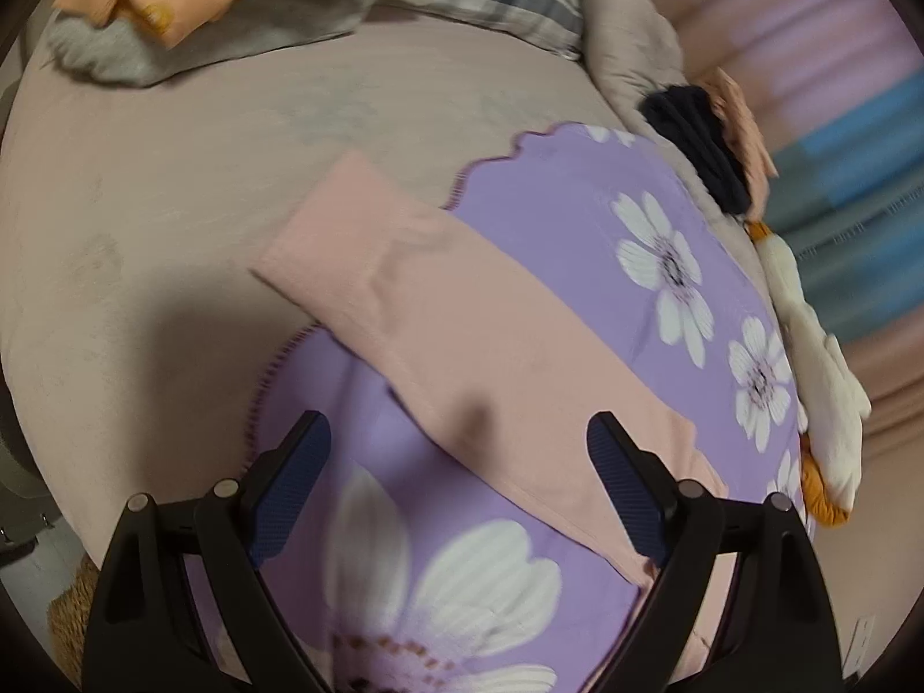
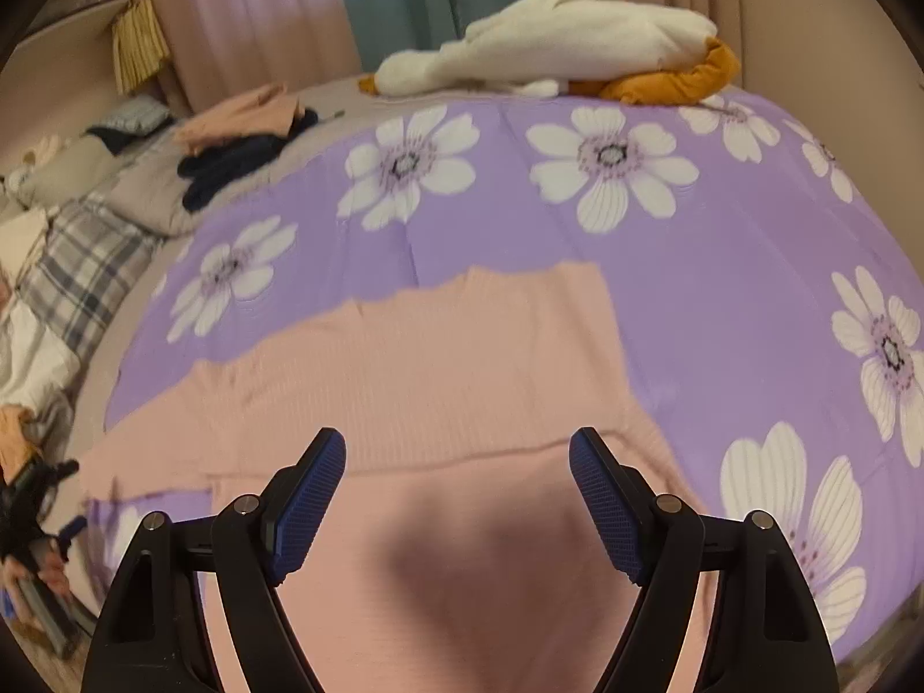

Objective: Fold small clothes
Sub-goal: 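Move the left tool to the other ribbed sleeve cuff and grasp it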

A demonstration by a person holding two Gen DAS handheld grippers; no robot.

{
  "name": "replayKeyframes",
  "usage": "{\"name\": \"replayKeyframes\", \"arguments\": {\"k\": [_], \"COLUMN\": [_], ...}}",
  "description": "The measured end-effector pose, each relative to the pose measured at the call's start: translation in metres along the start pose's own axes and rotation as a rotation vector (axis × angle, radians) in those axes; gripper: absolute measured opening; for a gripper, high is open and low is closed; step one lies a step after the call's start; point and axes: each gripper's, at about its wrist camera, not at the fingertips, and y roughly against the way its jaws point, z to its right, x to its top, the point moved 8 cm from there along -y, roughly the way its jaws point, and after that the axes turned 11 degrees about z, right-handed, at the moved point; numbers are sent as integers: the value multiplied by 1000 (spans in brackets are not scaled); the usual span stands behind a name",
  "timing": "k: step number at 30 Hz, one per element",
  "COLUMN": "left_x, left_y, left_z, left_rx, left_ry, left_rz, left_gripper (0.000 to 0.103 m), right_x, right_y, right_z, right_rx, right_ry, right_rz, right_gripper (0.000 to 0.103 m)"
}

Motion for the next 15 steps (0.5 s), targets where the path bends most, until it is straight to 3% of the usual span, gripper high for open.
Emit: {"name": "replayKeyframes", "arguments": {"k": [5, 13, 14, 15], "left_x": [1, 16, 19, 21], "left_y": [-13, -34, -35, -37], "left_z": [-14, -18, -17, -16], "left_rx": [41, 19, 20, 22], "left_ry": [12, 43, 39, 36], "left_rz": [-8, 30, 36, 40], "left_gripper": [90, 89, 87, 79], "right_x": [-18, -29, -29, -29], "right_y": [-7, -9, -8, -8], "right_z": [-10, -19, -19, -19], "right_rx": [0, -1, -2, -1], "right_ry": [27, 46, 45, 43], "right_rz": [-53, -81, -80, -80], "right_gripper": [80, 80, 80, 80]}}
